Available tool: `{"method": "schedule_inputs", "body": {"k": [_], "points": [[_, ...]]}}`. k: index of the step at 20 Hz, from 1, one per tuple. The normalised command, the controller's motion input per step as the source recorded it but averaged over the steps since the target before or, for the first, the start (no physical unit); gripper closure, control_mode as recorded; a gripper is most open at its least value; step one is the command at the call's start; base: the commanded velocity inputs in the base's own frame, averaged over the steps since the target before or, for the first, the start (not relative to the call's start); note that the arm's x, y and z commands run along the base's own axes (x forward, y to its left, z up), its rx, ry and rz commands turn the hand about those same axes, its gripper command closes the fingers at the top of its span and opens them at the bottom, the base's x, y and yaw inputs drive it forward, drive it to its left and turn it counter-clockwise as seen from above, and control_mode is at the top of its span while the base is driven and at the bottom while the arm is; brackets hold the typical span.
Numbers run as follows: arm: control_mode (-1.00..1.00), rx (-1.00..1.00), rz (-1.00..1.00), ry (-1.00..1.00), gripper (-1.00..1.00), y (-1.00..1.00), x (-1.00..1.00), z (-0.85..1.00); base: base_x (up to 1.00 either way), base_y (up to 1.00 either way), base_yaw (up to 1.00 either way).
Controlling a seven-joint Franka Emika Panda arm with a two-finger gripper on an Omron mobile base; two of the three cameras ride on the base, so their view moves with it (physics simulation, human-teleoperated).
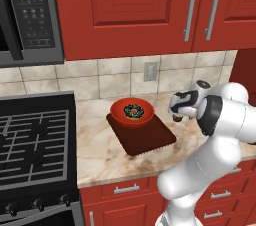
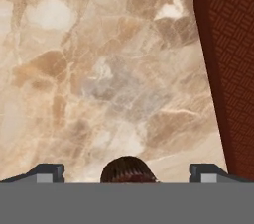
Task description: Place the bowl with donut and the cupcake onto the tray.
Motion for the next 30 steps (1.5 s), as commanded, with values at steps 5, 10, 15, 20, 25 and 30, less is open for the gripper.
{"method": "schedule_inputs", "body": {"k": [5, 10, 15, 20, 25, 30], "points": [[-1.00, 0.00, 0.02, 0.00, -1.00, 0.00, 0.01, -0.09, 0.00, 0.00, 0.00], [-1.00, 0.00, 0.00, 0.00, -1.00, 0.00, 0.15, 0.00, 0.00, 0.00, 0.00], [-1.00, 0.00, 0.00, 0.00, -1.00, 0.00, 0.16, 0.00, 0.00, 0.00, 0.00], [-1.00, 0.00, 0.00, 0.00, -1.00, 0.00, 0.05, -0.08, 0.00, 0.00, 0.00], [-1.00, 0.00, 0.02, 0.00, -1.00, 0.00, 0.03, -0.12, 0.00, 0.00, 0.00], [-1.00, 0.00, 0.01, 0.00, -1.00, 0.00, 0.10, -0.06, 0.00, 0.00, 0.00]]}}
